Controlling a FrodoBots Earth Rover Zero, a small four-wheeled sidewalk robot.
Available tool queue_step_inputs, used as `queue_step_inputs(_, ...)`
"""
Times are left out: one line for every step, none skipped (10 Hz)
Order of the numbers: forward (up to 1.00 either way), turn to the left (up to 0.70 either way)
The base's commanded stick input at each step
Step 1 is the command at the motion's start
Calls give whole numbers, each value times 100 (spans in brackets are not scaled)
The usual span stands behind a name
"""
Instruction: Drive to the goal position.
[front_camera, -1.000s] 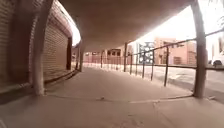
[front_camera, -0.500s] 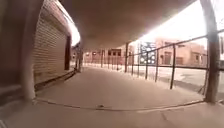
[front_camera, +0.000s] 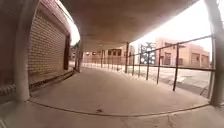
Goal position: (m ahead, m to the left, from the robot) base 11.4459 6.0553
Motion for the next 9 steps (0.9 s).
queue_step_inputs(0,0)
queue_step_inputs(0,0)
queue_step_inputs(0,0)
queue_step_inputs(37,0)
queue_step_inputs(64,0)
queue_step_inputs(70,0)
queue_step_inputs(70,0)
queue_step_inputs(70,0)
queue_step_inputs(70,0)
